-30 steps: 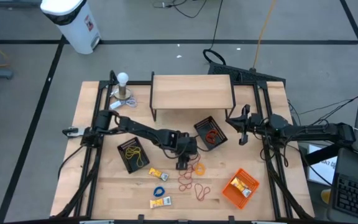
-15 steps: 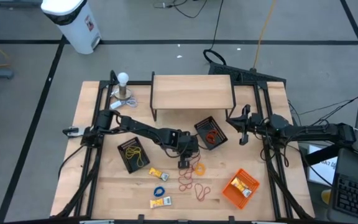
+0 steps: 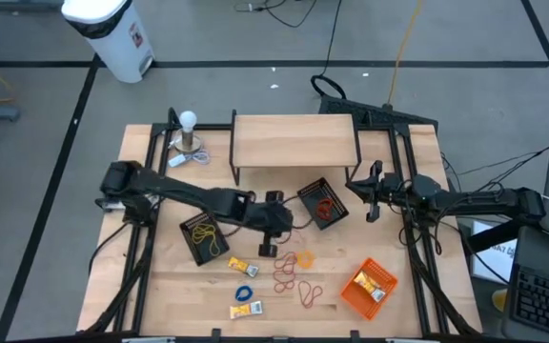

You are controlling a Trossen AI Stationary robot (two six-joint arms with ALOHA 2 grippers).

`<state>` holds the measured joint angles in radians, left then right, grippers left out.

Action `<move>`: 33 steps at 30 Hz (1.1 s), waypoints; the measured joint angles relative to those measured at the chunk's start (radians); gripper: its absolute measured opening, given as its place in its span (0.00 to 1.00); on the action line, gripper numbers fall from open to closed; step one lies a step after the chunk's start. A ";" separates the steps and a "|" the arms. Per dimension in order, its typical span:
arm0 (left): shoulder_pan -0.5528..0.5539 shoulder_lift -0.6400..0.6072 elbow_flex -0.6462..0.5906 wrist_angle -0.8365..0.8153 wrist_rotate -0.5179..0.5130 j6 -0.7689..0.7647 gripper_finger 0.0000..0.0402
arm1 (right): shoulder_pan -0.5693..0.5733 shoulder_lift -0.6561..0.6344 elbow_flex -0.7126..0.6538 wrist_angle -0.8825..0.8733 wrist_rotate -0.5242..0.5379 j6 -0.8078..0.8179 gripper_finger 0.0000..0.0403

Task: Pick & Place Office Desk Supplies
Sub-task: Put the red rubber band into the left black bin

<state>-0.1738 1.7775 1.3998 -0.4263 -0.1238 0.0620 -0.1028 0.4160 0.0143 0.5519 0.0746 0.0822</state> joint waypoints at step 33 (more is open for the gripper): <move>-0.329 -0.872 -0.364 -0.370 -0.415 -0.495 0.00 | 0.000 0.011 0.000 -0.018 0.000 0.030 0.01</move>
<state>-0.5026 0.9059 1.0360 -0.7967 -0.5388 -0.4326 -0.1028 0.4271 0.0143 0.5336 0.0742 0.1120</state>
